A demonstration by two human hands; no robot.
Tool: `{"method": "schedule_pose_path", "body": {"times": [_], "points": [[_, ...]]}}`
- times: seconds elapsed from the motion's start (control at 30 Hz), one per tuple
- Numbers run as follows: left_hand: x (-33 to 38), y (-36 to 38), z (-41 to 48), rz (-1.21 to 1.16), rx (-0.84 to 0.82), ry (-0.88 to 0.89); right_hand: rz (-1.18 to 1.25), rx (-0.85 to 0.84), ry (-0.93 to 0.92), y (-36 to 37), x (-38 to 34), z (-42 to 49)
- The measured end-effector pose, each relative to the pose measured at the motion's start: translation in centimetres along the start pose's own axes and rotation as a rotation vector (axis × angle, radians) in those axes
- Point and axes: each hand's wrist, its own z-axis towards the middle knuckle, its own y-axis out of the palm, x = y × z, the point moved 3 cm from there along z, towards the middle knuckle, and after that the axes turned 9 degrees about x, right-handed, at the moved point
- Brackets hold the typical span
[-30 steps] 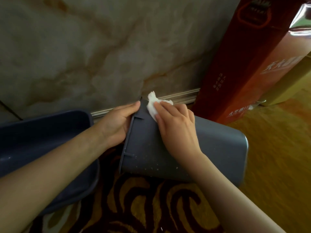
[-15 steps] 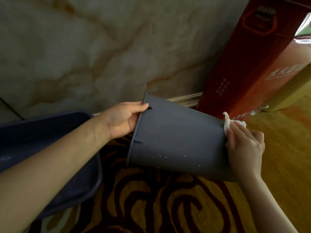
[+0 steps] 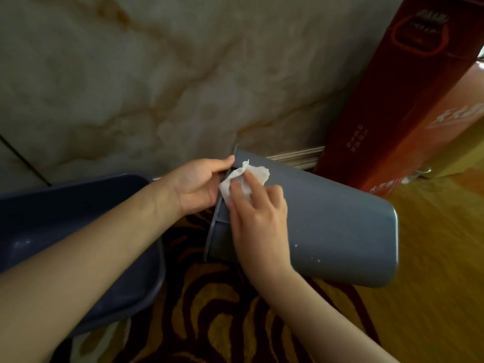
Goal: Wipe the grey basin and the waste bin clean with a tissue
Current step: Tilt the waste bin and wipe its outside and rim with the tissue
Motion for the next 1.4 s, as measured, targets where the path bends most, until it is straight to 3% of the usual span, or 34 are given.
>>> {"method": "schedule_pose_path", "body": {"times": [0.2, 0.6, 0.73, 0.83, 0.97, 1.07, 1.27, 1.4], "points": [[0.1, 0.1, 0.5, 0.057, 0.108, 0.049, -0.009, -0.033, -0.054, -1.0, 2.3, -2.5], [0.9, 0.5, 1.4, 0.115, 0.28, 0.083, -0.259, 0.276, 0.315, -6.8, 15.2, -6.8], [1.2, 0.8, 1.6, 0.119, 0.325, 0.065, -0.218, 0.357, 0.507, -8.0, 16.4, -4.9], [1.4, 1.5, 1.7, 0.097, 0.359, 0.063, -0.079, 0.385, 0.387, -6.9, 11.8, -2.5], [1.8, 2.4, 2.3, 0.099, 0.423, 0.067, 0.17, 0.208, 0.078, -2.9, 2.1, -1.4], [1.6, 1.7, 2.4, 0.139, 0.44, -0.02, 0.201, 0.104, -0.009, -0.6, -0.8, -1.7], [1.9, 1.7, 2.8, 0.004, 0.411, 0.124, 0.042, 0.154, -0.02, 0.0, 3.3, -3.4], [2.4, 1.8, 3.5, 0.063, 0.445, 0.144, -0.095, 0.218, 0.041, -1.1, 8.5, -4.3]]}}
